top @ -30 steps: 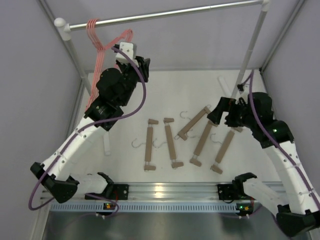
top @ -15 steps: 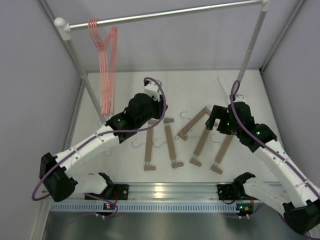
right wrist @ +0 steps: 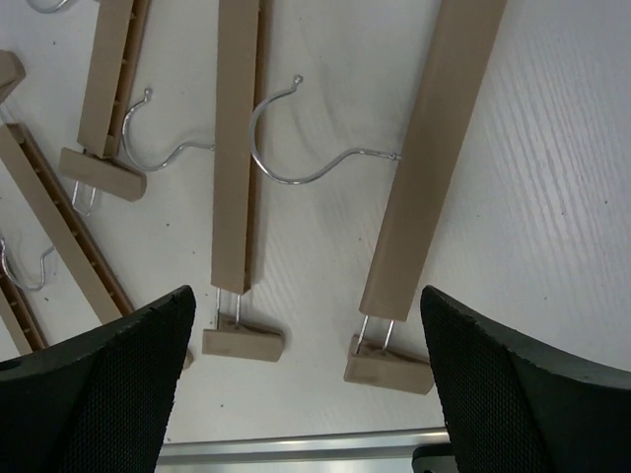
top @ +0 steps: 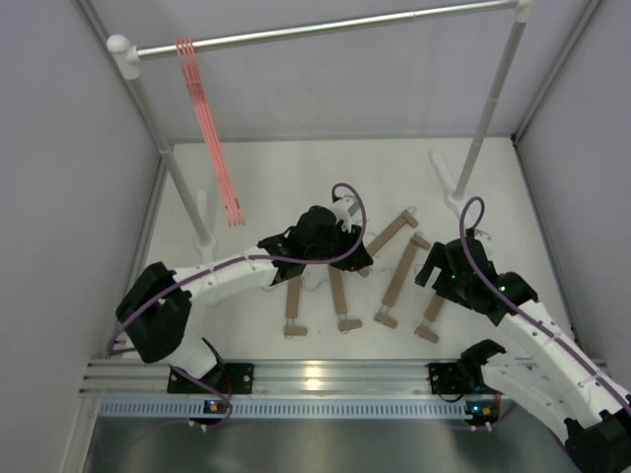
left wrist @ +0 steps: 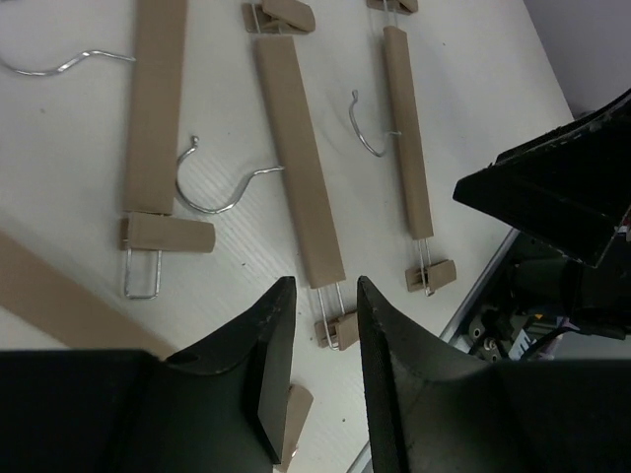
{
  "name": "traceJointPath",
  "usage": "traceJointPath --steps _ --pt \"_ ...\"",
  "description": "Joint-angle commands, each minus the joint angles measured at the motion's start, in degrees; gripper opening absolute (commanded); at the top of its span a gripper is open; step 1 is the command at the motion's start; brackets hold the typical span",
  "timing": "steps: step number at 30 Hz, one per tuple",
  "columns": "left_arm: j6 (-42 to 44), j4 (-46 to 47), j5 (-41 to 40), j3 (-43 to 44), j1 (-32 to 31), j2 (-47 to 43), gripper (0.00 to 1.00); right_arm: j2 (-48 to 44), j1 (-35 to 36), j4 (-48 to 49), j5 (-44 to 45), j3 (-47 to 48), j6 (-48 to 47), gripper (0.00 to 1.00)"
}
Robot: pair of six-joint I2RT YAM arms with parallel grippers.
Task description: Organize the hangers
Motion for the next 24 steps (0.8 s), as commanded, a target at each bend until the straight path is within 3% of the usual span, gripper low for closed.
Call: traceJointPath --steps 1,9,16,21,24 --pt "-4.2 11.2 7.2 2.0 0.1 3.7 0.36 -2.2 1.6 -3.7 0.8 -1.7 6.2 0.91" --pt "-8.4 17.3 14.9 10.4 0.1 18.1 0.37 -0.5 6.7 -4.4 5.2 -6.0 15.5 0.82" --pt "-11.4 19.4 16.7 17.7 0.1 26.7 0.37 -1.2 7.0 -2.1 6.4 -10.4 18.9 0.77" --pt "-12.1 19.5 16.9 20.1 0.1 30.2 0.36 0.2 7.0 0.8 7.0 -12.2 19.7 0.76" --pt "-12.4 19.8 17.1 20.0 0.1 30.6 0.36 1.4 7.0 2.7 7.7 -13.4 20.3 0.70"
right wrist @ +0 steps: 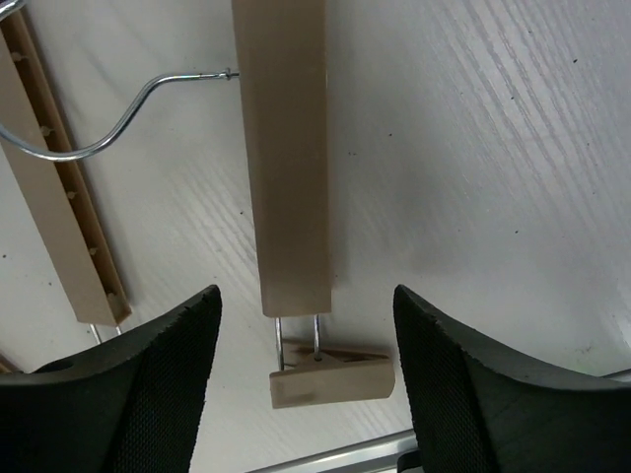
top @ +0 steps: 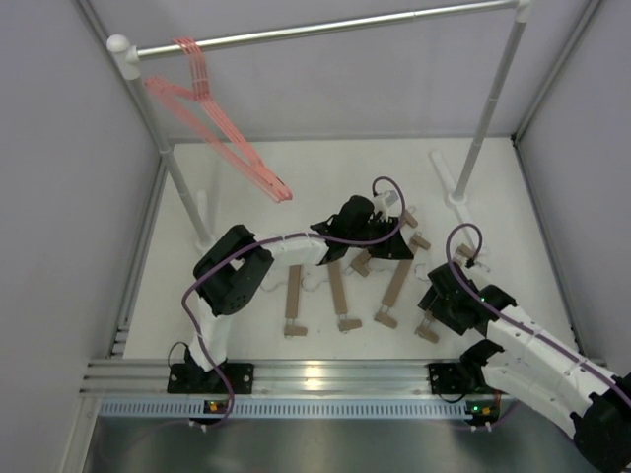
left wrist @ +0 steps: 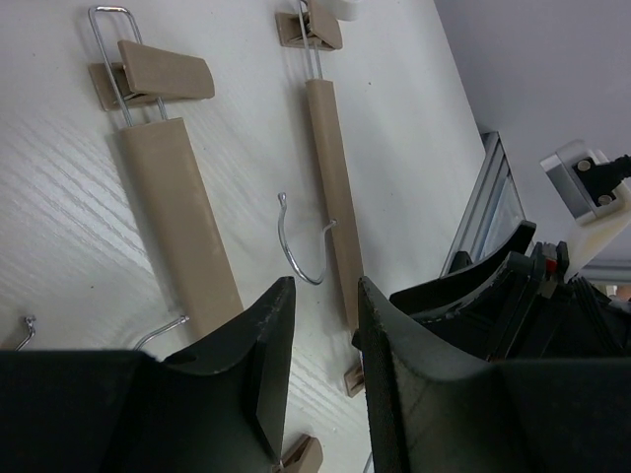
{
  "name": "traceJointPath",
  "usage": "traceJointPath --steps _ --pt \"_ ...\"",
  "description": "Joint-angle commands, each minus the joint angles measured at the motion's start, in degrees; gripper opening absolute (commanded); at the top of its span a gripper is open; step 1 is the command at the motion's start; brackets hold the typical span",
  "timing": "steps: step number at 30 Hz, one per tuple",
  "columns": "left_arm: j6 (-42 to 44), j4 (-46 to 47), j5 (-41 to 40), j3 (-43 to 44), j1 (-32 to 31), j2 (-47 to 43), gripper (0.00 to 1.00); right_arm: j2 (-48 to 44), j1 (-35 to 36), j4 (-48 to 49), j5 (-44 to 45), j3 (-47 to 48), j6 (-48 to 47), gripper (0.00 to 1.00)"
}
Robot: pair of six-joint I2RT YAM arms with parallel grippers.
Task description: Organize the hangers
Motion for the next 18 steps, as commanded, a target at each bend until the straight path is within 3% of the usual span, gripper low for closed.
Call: traceJointPath --steps 1,8,17,18 --pt "-0.8 4.0 1.5 1.5 0.1 0.2 0.36 1.4 1.0 5.4 2.4 -1.0 2.3 0.67" --pt "-0.6 4.3 0.9 -2.0 0.2 -1.7 0.36 4.0 0.9 10.1 3.4 -3.1 2.7 0.51" --pt "-1.3 4.2 0.0 -6.8 0.2 -7.3 0.35 7.0 0.9 11.4 4.3 -1.9 1.8 0.44" --pt "-1.0 3.6 -0.3 -7.1 0.2 -7.9 0.35 7.4 0.9 11.4 4.4 -1.7 1.3 0.37"
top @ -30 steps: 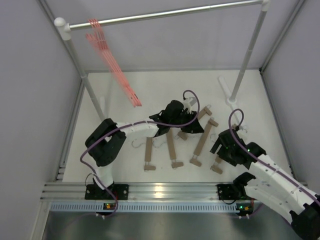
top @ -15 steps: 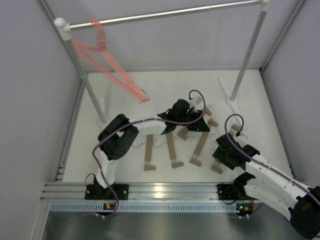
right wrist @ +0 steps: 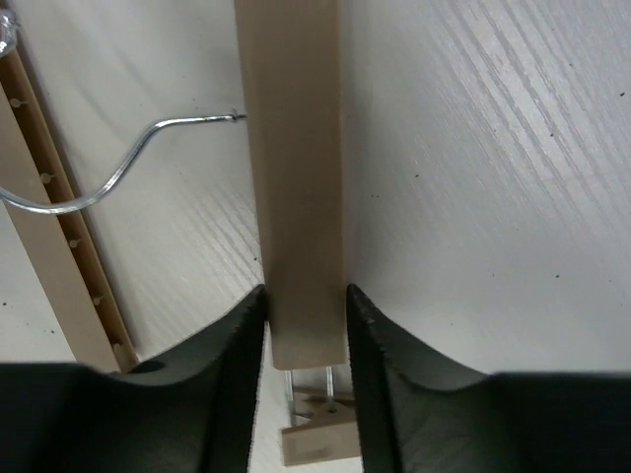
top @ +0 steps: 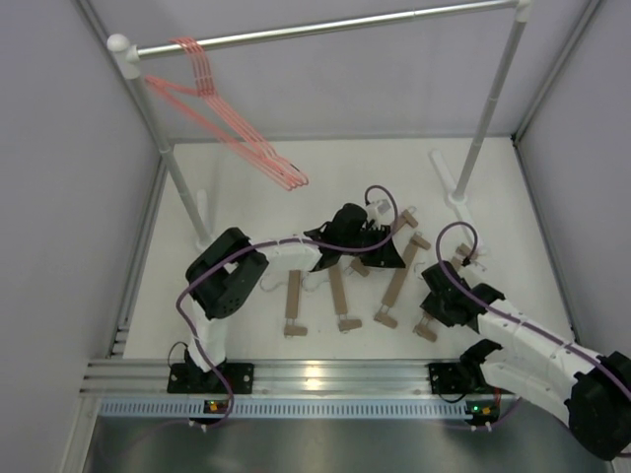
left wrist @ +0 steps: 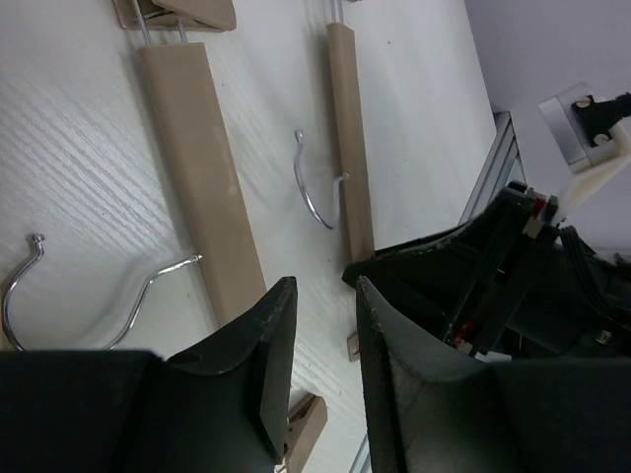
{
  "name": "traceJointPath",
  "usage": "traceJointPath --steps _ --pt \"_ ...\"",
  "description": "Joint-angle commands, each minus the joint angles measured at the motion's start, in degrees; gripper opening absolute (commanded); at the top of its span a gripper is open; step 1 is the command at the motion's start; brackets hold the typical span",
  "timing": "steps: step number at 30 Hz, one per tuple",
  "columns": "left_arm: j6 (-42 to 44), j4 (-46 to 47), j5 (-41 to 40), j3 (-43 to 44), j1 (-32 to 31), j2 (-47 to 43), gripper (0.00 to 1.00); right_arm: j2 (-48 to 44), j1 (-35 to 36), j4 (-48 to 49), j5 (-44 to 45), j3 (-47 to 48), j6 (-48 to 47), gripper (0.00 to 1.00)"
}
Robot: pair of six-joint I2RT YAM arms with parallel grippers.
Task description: Organize the hangers
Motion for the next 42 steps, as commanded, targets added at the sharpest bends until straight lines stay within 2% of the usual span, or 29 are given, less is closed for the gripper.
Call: traceJointPath --steps 1,3,4,6,13,20,24,28,34,42 --pt "0.3 2.4 -0.7 -1.5 0.2 -6.4 0.35 1.6 0.6 2.8 1.9 1.2 -0.4 0.32" --pt "0.8 1.1 -1.5 -2.8 0.2 -8.7 0.35 2.1 0.5 3.6 1.0 1.3 -1.4 0.21" --pt "0.8 0.8 -1.8 -3.3 0.2 -9.5 0.35 2.2 0.2 3.7 0.7 1.3 -1.7 0.08" --pt "1.1 0.2 -2.2 -4.8 0.2 -12.1 0.35 1.9 0.1 3.8 -0.1 1.2 -2.4 0.00" --pt "2.8 -4.7 -3.6 -9.4 0.1 -20.3 0.35 -5.0 0.1 1.7 -3.5 1.9 -3.6 0.00" --pt "5.2 -9.5 -3.6 -12.1 0.1 -27.7 0.35 -9.4 0.0 -5.5 -5.8 9.8 -7.5 0.00" --pt "7.2 -13.7 -4.7 -12.3 0.1 -32.6 0.35 -9.7 0.1 -5.8 -8.9 15.9 -9.8 0.00" --pt "8.7 -16.7 -5.5 -13.0 0.0 -39.2 0.36 -4.5 0.0 -5.5 -13.1 26.3 -13.1 0.00" --pt "11.3 -25.4 -7.8 -14.9 0.0 -46.5 0.36 6.3 -0.6 1.5 -21.0 40.0 -18.0 0.00" --pt "13.8 -33.1 -10.9 -19.6 0.0 -57.0 0.35 19.2 -4.5 10.8 -38.1 55.8 -18.5 0.00"
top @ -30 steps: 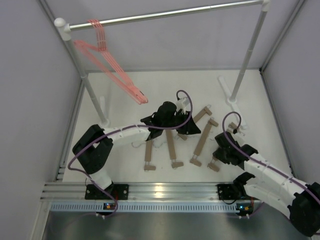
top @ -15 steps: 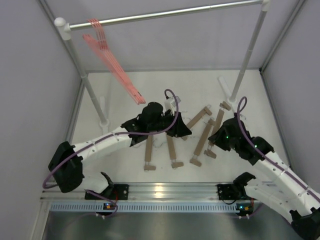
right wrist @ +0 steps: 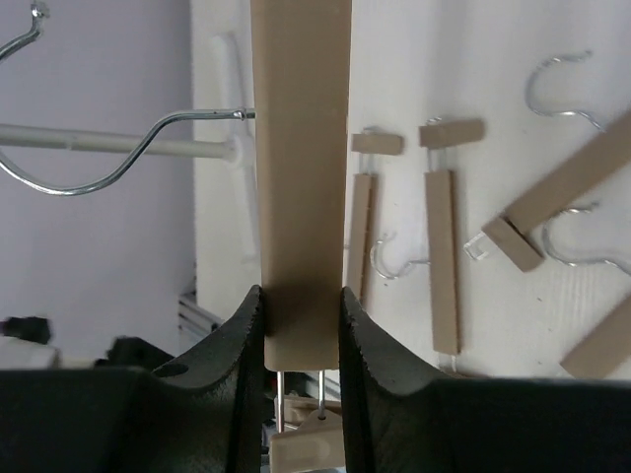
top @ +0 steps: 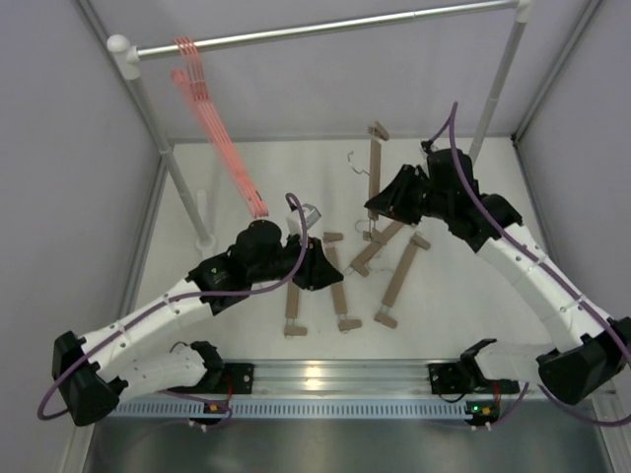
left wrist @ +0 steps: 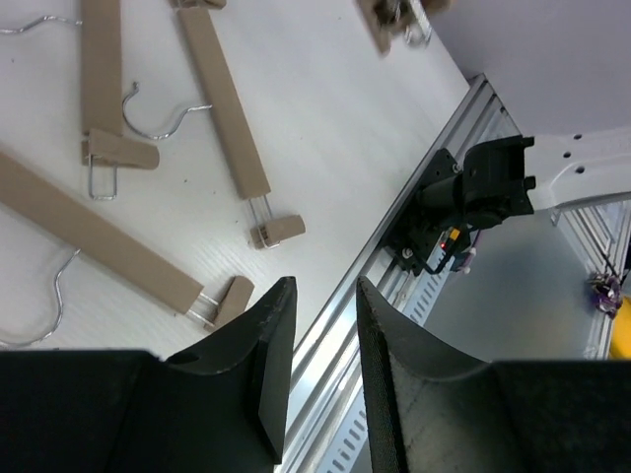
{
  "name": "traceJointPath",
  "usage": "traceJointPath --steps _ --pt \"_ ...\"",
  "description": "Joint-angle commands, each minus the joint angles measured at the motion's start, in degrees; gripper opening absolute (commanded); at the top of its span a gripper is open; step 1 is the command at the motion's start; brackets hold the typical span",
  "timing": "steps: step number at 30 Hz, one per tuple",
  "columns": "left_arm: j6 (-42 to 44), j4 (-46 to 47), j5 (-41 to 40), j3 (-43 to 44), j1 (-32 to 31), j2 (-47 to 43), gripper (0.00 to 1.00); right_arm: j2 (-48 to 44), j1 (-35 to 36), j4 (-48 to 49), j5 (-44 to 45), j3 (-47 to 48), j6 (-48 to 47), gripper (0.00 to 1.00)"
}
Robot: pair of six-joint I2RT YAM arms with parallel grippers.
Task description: Organize the hangers
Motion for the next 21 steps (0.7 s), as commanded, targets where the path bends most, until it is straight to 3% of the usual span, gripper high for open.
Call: traceJointPath --steps 1,10,21 --pt "2.2 -4.5 -1.8 -2.0 0.0 -3.9 0.35 3.8 -2.4 9.4 -10.6 9.5 -0.6 0.00" --pt "1.7 -6.7 -2.2 -4.2 0.0 -6.9 0.34 14.3 -5.9 21.3 -24.4 22.9 8.5 0.00" --pt "1.7 -8.4 -2.5 -5.1 0.0 -8.0 0.34 19.8 -6.0 31.3 -28.0 31.2 16.4 0.00"
